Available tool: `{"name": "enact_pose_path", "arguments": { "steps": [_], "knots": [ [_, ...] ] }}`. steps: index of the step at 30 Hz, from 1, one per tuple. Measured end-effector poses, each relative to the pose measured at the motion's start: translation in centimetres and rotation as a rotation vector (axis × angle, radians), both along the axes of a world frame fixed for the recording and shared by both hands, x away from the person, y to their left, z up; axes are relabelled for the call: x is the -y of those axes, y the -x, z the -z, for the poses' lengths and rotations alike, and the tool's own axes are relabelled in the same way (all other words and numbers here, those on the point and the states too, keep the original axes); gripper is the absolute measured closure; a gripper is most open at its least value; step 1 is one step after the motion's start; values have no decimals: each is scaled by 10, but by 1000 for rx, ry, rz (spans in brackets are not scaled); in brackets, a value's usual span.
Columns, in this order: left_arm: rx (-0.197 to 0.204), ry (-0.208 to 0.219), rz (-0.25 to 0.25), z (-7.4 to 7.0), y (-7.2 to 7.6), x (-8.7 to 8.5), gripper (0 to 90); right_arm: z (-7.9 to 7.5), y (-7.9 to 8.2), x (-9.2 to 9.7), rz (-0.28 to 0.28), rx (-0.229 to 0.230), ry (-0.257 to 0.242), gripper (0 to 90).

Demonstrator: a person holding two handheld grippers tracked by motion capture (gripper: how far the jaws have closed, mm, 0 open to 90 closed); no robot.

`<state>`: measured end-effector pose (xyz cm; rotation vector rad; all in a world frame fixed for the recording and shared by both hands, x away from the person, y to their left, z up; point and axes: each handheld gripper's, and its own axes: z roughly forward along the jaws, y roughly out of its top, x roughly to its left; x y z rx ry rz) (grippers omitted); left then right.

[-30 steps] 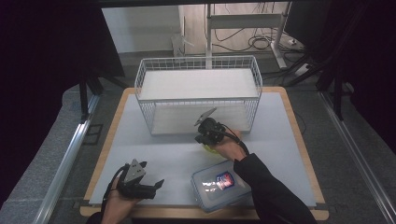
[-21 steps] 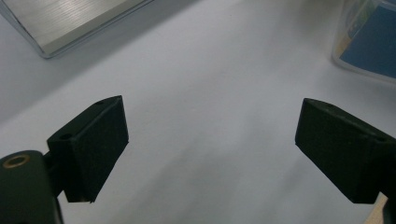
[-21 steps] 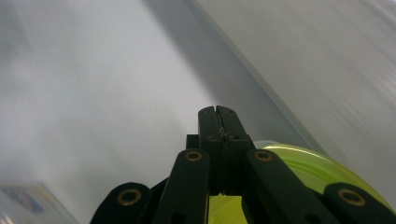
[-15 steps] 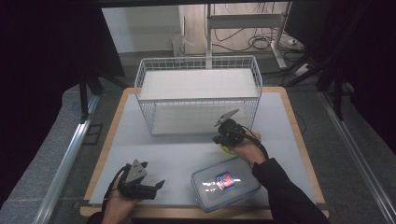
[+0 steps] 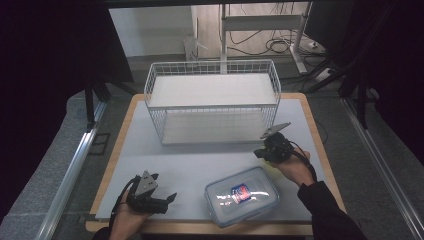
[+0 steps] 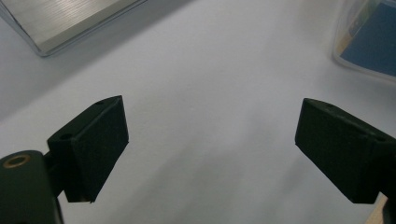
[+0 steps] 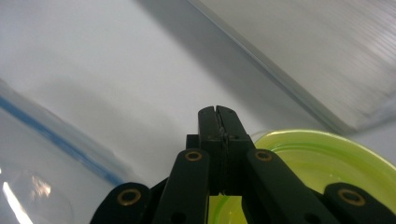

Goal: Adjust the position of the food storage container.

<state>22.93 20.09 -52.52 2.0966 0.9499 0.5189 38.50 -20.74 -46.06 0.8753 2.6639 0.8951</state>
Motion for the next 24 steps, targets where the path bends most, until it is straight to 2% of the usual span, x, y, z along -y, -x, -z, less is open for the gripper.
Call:
{"name": "enact_pose_path", "arguments": {
  "steps": [4, 6, 10, 12, 13, 14, 15, 16, 18, 19, 20, 21, 22, 23, 24],
  "knots": [
    [4, 10, -1, -1, 0, 1, 118, 1, 5, 21, 51, -2, -10, 896],
    [2, 15, -1, -2, 0, 1, 120, 2, 7, 24, 56, 2, -7, 896],
    [-15, 55, 10, -5, 2, 4, 184, -1, 26, 30, 61, 30, -44, 894],
    [-29, 89, 36, -7, 4, 7, 289, -1, 46, 37, 82, 40, -79, 892],
    [-33, 102, 50, -8, 6, 10, 289, -1, 46, 37, 82, 40, -79, 892],
    [-35, 116, 76, -11, 9, 17, 382, 2, 58, 46, 105, 34, -113, 892],
    [-35, 116, 76, -11, 9, 17, 442, 2, 58, 46, 105, 34, -113, 892],
    [-39, 132, 108, -12, 12, 25, 492, 7, 72, 54, 132, 18, -138, 892],
    [-57, 146, 143, -12, 16, 35, 584, 14, 85, 61, 145, 7, -159, 892],
    [-57, 146, 143, -12, 16, 35, 622, 14, 85, 61, 145, 7, -159, 892],
    [-83, 156, 173, -10, 21, 47, 659, 20, 97, 66, 161, -10, -177, 891],
    [-83, 156, 173, -10, 21, 47, 694, 23, 102, 68, 163, -16, -179, 887],
    [-112, 157, 203, -8, 26, 59, 720, 26, 108, 69, 163, -29, -176, 884],
    [-112, 157, 203, -8, 26, 59, 742, 28, 113, 70, 162, -38, -176, 882],
    [-139, 151, 236, -6, 31, 72, 755, 29, 118, 69, 157, -45, -177, 882]
  ]
}}
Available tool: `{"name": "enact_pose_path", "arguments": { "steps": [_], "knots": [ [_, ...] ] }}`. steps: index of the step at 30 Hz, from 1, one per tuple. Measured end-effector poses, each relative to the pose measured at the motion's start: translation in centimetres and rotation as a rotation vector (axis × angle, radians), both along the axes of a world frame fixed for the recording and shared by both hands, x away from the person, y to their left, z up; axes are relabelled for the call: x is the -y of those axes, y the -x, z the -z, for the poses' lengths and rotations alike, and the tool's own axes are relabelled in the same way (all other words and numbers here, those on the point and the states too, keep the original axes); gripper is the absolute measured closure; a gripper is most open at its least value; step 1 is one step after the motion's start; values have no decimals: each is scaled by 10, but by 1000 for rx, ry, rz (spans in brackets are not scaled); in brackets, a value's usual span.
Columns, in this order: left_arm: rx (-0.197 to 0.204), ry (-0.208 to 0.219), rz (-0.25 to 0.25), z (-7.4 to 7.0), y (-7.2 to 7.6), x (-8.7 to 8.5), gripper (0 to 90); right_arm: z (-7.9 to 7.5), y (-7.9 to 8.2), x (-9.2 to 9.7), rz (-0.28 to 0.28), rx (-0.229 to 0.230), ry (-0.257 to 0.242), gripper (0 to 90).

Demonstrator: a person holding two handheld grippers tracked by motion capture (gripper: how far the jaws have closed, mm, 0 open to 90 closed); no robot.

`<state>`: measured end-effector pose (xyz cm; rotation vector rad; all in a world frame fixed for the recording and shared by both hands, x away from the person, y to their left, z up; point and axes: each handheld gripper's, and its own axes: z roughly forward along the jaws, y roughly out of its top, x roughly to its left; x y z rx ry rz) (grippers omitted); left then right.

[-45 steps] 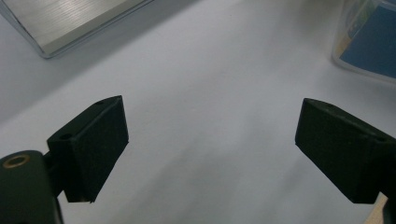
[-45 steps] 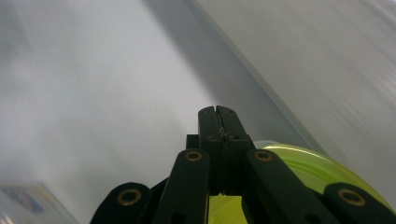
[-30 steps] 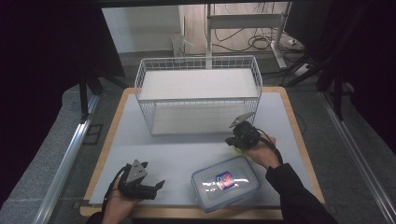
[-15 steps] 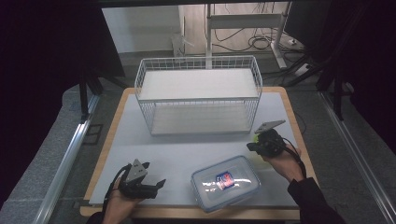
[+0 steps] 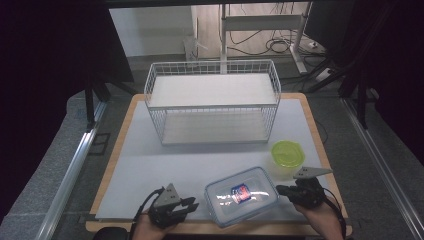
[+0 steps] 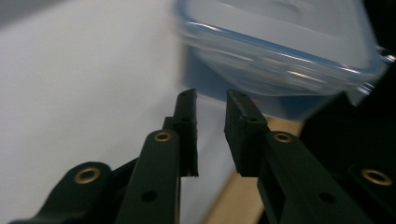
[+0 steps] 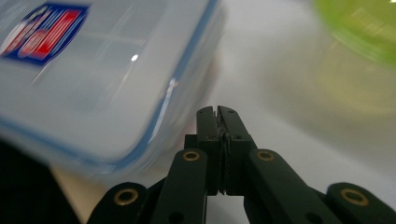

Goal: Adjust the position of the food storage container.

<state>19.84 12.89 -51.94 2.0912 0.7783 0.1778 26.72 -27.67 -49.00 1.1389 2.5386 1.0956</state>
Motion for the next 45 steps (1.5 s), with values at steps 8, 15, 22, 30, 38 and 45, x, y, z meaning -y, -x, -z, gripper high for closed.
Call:
{"name": "enact_pose_path", "arguments": {
  "steps": [8, 15, 22, 30, 38, 45],
  "knots": [
    [-29, -9, -5, 1, 5, 22, 790, 2, 18, -9, 15, 3, 56, 898],
    [-47, -18, -45, 2, -4, 16, 789, 5, 16, -16, 36, -5, 66, 899],
    [-56, -23, -107, 1, -15, 6, 788, 5, 13, -27, 50, -5, 69, 900],
    [-48, -58, -197, -2, -35, -6, 830, 9, 4, -50, 34, -18, 64, 900],
    [-51, -81, -264, -2, -53, -23, 842, 13, -3, -73, 16, -14, 79, 900],
    [-46, -101, -303, -2, -69, -32, 851, 16, -16, -86, 11, -24, 62, 900]
  ]
}}
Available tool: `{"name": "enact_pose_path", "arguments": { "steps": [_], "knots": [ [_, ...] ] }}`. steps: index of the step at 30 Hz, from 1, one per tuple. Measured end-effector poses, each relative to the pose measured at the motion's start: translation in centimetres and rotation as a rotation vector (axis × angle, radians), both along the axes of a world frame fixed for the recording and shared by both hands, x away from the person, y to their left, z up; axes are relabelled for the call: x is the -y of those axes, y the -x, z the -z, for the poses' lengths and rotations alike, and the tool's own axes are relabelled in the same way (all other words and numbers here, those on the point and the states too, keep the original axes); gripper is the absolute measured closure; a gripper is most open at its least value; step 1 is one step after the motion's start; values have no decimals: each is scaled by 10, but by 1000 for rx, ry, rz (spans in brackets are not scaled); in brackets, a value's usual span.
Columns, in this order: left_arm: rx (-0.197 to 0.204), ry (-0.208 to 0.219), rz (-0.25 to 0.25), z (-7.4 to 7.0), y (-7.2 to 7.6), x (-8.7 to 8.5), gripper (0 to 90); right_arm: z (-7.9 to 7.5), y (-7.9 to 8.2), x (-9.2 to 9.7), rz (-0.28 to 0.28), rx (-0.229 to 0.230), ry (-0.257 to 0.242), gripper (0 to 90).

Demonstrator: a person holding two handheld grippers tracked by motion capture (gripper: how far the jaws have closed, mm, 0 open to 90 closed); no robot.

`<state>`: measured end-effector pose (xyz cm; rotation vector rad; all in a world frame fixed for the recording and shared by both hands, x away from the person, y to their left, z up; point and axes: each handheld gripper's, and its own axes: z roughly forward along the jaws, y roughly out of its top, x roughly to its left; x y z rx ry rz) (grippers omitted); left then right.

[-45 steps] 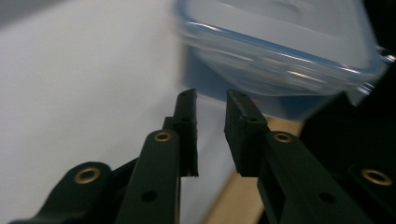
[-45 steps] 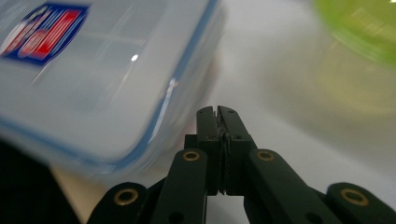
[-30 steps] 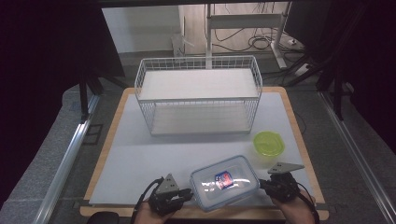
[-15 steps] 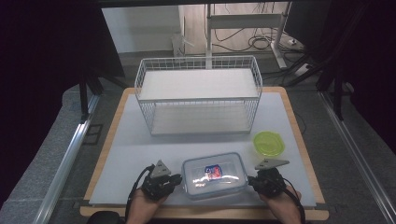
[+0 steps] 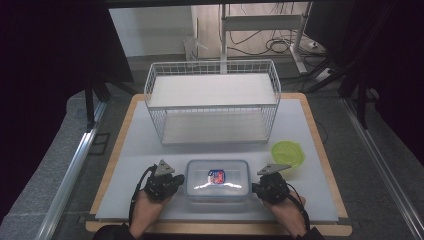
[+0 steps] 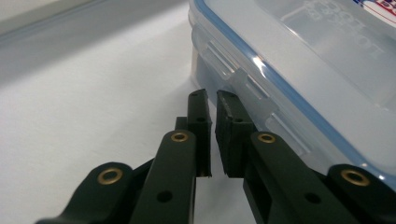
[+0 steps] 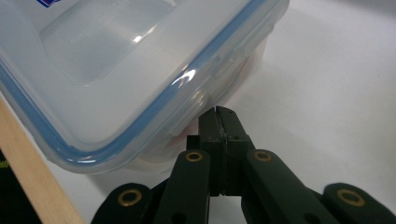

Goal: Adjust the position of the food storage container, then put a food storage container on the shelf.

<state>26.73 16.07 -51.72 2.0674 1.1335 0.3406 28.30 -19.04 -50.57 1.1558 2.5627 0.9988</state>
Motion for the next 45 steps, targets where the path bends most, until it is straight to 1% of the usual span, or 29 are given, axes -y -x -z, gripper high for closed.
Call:
{"name": "enact_pose_path", "arguments": {
  "steps": [1, 4, 5, 6, 7, 8, 9, 10, 12, 14, 15, 16, 17, 18, 19, 20, 21, 22, 24, 26, 28, 30, 32, 36, 37, 39, 40, 42, 45],
  "knots": [
    [5, -8, -2, 0, -4, -1, 852, 1, -3, -3, 1, -2, 1, 900],
    [9, -9, 3, 0, -4, -2, 848, 2, -6, -4, 1, 4, 1, 900],
    [9, -16, 9, 0, -4, -2, 840, 2, -6, -3, -4, 7, 0, 900],
    [14, -23, 16, -1, -3, -3, 815, 3, -7, -2, -11, 8, -7, 899],
    [20, -23, 19, -1, -2, -5, 757, 1, -6, 1, -21, 20, -7, 897],
    [45, -26, 33, -4, 2, -11, 719, -1, -4, 3, -24, 39, -4, 885],
    [45, -26, 33, -4, 2, -11, 681, -1, -4, 3, -24, 39, -4, 885],
    [61, -19, 33, -6, 5, -13, 681, -4, -2, 6, -31, 53, -5, 859],
    [102, -32, 37, -9, 10, -19, 604, -10, 2, 13, -45, 77, -2, 803],
    [127, -39, 49, -9, 15, -24, 521, -11, 6, 22, -41, 99, 2, 748],
    [140, -67, 67, -7, 19, -27, 424, -12, 9, 31, -42, 109, -7, 664],
    [140, -67, 67, -7, 19, -27, 382, -12, 9, 31, -42, 109, -7, 664],
    [151, -79, 72, -6, 22, -28, 382, -12, 11, 34, -34, 113, -13, 627],
    [158, -94, 77, -5, 23, -28, 346, -13, 12, 37, -24, 115, -19, 580],
    [162, -108, 89, -5, 24, -29, 312, -14, 12, 40, -25, 121, -27, 543],
    [164, -107, 94, -4, 25, -30, 247, -15, 14, 45, -20, 133, -44, 460],
    [157, -101, 100, -2, 25, -31, 217, -15, 15, 47, -25, 137, -50, 424],
    [143, -89, 99, -1, 26, -31, 217, -15, 15, 47, -25, 137, -50, 424],
    [121, -70, 102, 3, 26, -33, 148, -13, 16, 49, -38, 145, -55, 349],
    [107, -76, 105, 5, 27, -35, 121, -10, 18, 49, -50, 152, -46, 288],
    [106, -79, 97, 5, 28, -36, 101, -8, 18, 49, -50, 151, -41, 252],
    [113, -67, 89, 5, 28, -37, 90, -8, 18, 49, -47, 152, -53, 224],
    [133, -43, 77, 4, 28, -39, 69, -8, 17, 50, -48, 156, -64, 190],
    [185, -23, 65, 2, 27, -43, 39, -7, 17, 50, -52, 155, -67, 145],
    [188, -18, 64, 4, 26, -44, 28, -7, 16, 49, -53, 156, -68, 139],
    [175, -12, 59, 5, 25, -45, 25, -7, 17, 47, -40, 162, -82, 101],
    [166, 1, 63, 6, 24, -44, 24, -8, 17, 47, -37, 169, -86, 90],
    [163, 5, 66, 5, 24, -44, 24, -8, 17, 47, -36, 174, -86, 85],
    [157, -4, 69, 2, 24, -42, 36, -10, 17, 47, -34, 174, -100, 68]
  ]
}}
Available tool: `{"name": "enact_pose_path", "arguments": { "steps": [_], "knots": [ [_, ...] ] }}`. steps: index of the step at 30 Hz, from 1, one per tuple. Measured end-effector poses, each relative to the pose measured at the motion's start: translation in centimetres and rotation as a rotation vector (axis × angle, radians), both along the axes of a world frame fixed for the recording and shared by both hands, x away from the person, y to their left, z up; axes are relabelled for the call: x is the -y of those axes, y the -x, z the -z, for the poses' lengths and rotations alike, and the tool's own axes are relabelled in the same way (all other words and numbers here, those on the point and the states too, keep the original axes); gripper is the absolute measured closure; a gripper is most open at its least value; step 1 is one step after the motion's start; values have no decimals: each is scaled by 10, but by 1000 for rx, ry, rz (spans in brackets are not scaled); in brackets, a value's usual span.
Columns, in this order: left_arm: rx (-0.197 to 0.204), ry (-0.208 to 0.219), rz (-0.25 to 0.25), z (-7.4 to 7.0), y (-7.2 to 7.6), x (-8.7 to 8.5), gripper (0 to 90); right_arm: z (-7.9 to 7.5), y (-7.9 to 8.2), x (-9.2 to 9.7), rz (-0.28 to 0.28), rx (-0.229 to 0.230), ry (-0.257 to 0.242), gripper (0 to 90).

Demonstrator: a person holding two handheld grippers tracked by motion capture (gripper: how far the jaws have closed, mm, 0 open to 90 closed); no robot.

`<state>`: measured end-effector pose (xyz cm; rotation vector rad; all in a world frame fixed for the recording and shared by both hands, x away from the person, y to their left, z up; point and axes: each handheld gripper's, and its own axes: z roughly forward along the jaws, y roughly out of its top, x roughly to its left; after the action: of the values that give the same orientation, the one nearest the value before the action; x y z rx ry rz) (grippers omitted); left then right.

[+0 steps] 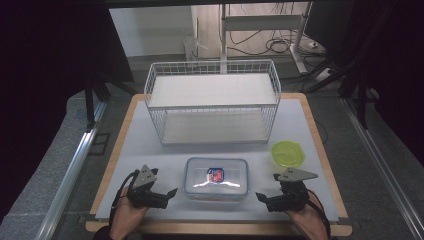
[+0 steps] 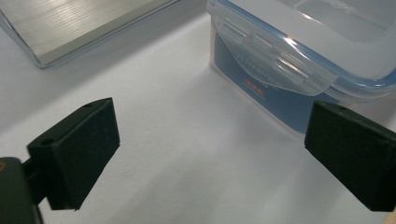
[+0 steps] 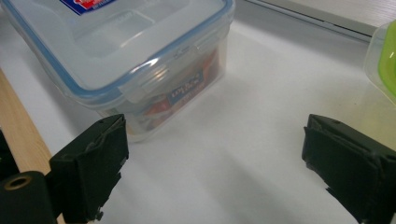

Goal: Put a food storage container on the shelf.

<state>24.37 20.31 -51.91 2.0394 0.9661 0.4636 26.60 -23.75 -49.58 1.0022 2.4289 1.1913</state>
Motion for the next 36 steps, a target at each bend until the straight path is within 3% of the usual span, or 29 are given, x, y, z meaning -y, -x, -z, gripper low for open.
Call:
{"name": "enact_pose_path", "arguments": {
  "steps": [4, 9, 12, 14, 16, 21, 22, 25, 29, 30, 34, 36],
  "knots": [
    [-42, 34, 9, -5, -4, 0, 57, -3, 0, -4, -19, -19, -13, 57],
    [-61, 72, 36, -16, -10, 1, 51, -10, -1, -10, -29, -18, -28, 61],
    [-97, 108, 82, -22, -16, 7, 25, -15, -3, -16, -33, -20, -20, 61],
    [-126, 102, 110, -24, -20, 13, 26, -17, -5, -21, -33, -33, -24, 26],
    [-135, 94, 123, -25, -24, 18, 33, -18, -9, -26, -41, -67, -33, 22],
    [-191, 124, 164, -22, -37, 29, 34, -15, -18, -35, -52, -128, -33, 29],
    [-207, 130, 177, -21, -40, 31, 26, -14, -24, -41, -58, -158, -43, 40],
    [-258, 151, 210, -16, -50, 37, 15, -12, -30, -47, -57, -186, -49, 49],
    [-301, 177, 251, -10, -59, 44, 0, -5, -43, -55, -67, -284, -89, 62],
    [-326, 199, 263, -8, -63, 46, 0, -4, -44, -56, -69, -305, -100, 63],
    [-347, 233, 269, -4, -65, 46, 0, 0, -49, -58, -82, -352, -139, 69],
    [-355, 226, 269, -4, -63, 47, 0, 2, -50, -60, -73, -376, -146, 62]
  ]
}}
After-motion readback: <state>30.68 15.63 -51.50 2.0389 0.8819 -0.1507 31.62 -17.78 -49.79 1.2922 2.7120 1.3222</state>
